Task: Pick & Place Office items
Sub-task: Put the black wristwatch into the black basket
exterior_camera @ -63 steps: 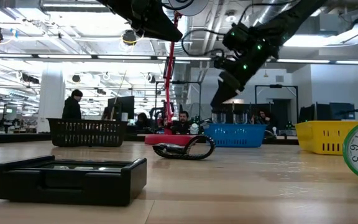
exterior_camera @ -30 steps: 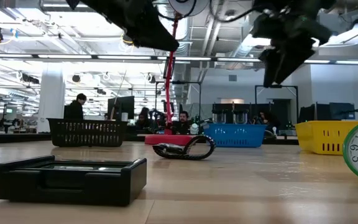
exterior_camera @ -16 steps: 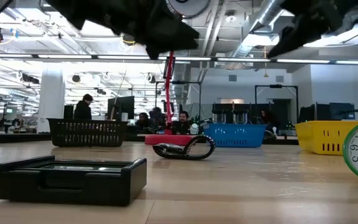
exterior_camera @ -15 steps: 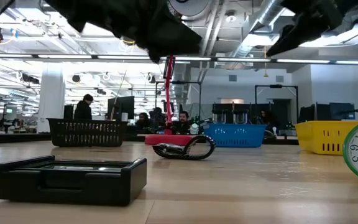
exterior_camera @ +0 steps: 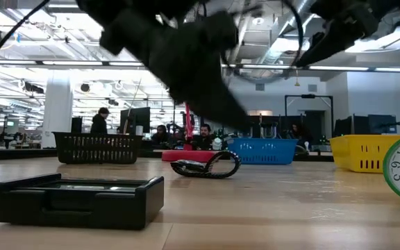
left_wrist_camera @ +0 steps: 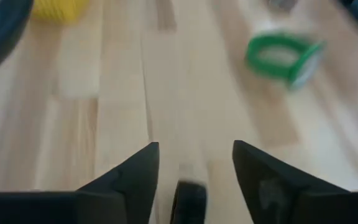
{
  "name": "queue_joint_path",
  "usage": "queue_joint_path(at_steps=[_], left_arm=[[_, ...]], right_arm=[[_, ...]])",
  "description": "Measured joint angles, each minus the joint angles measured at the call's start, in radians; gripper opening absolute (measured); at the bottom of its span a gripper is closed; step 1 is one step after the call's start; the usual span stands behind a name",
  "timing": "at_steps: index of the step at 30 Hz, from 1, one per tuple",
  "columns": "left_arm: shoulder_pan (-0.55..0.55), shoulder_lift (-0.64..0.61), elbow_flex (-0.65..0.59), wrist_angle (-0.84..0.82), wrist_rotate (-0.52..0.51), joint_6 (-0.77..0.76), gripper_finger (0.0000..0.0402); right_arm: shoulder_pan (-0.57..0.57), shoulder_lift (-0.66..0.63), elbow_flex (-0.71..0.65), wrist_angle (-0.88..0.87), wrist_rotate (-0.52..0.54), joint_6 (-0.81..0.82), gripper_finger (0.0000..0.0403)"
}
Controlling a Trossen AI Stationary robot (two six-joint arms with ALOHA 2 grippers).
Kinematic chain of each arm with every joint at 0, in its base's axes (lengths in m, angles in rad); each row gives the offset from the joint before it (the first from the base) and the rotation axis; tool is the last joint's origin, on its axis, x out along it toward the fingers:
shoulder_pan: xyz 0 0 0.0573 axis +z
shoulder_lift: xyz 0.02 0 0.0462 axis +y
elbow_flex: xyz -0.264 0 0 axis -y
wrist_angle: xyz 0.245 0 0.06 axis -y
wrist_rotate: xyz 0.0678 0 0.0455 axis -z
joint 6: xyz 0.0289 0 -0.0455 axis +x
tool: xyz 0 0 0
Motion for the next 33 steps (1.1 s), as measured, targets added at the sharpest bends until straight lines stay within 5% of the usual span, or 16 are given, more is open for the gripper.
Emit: queue_joint_path(at_steps=[11, 24, 33], left_arm=[[-0.007, 0.089, 0.0, -0.04, -0.125, 0.093, 0.0238], [0.01, 0.089, 0.0, -0.045, -0.062, 0.103, 0.0062], [0.038, -0.049, -0.002, -0.206, -0.133, 0.072, 0.0075]], right_arm=[[0.011, 0.12, 0.0, -0.001, 0.0, -0.008, 0.0249], [0.011, 0.175, 0.0, 0.001, 0.0, -0.035, 0.0249], [0.011, 0.175, 0.0, 0.0, 0.0, -0.034, 0.0249]])
